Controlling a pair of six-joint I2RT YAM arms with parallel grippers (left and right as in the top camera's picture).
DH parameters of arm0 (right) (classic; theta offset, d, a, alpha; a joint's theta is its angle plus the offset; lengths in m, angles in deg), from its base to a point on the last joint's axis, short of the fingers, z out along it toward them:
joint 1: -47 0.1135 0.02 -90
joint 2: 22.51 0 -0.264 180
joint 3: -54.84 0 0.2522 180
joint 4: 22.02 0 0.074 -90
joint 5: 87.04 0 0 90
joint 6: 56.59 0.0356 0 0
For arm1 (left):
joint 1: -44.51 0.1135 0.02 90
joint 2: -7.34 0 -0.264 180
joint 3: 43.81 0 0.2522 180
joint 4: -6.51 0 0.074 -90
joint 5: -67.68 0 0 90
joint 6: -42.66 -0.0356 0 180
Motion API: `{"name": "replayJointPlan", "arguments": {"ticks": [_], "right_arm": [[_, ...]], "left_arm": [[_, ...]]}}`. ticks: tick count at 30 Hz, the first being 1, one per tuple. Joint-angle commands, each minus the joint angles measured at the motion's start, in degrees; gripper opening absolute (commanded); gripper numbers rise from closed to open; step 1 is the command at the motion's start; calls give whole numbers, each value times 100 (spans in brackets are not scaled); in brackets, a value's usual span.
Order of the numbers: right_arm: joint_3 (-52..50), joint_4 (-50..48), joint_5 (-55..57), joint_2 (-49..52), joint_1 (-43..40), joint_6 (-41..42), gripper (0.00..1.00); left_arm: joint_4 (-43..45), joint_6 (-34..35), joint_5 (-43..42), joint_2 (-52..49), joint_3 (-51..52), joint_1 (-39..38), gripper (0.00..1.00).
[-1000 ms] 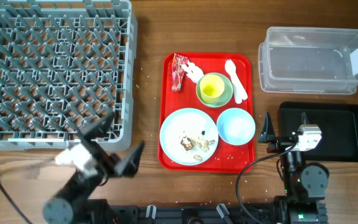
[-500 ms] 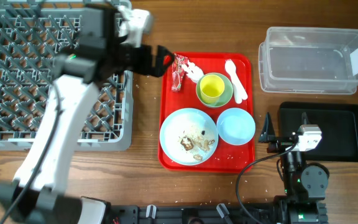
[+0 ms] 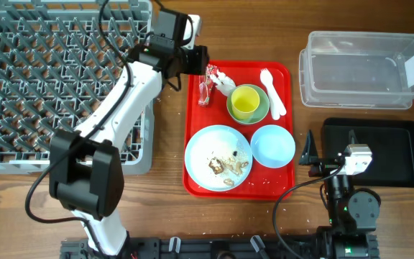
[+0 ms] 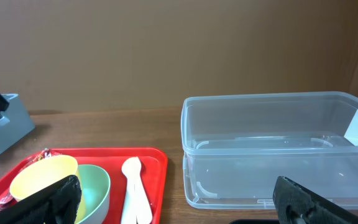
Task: Sort waste into correct bins and load items into the dishwasher rack
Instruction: 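Lower the left gripper onto the yellow cup and grasp it, then carry the yellow cup to the dish rack and release it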
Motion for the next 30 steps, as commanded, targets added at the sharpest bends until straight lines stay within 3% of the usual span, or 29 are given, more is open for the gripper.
{"name": "replayJointPlan", "arguments": {"ticks": [1, 4, 6, 9, 11, 17, 26, 30], "right_arm": [[-7, -31, 55, -35, 2, -52, 100], [-7, -31, 57, -35, 2, -50, 100], [-7, -31, 55, -35, 2, -50, 100], [-7, -31, 57, -35, 2, -50, 100], [-7, -31, 55, -35, 2, -50, 100], [-7, -31, 55, -35, 2, -52, 100], [-7, -31, 55, -35, 2, -50, 100], [-7, -31, 57, -35, 2, -52, 100]], "left_arm": [[-201, 208, -1145, -33, -70, -348, 39], [-350, 205, -1980, 271, -70, -398, 37], [-599, -264, -2275, 564, -70, -448, 38], [-903, -1145, -1582, 564, -70, -940, 40], [-911, -1298, -1049, 398, -68, -1408, 41], [-693, -1294, 1567, 52, -68, -2682, 45], [-332, -1270, 1753, -627, -68, -2605, 41], [-289, -1239, 1755, -807, -68, -2608, 30]]}}
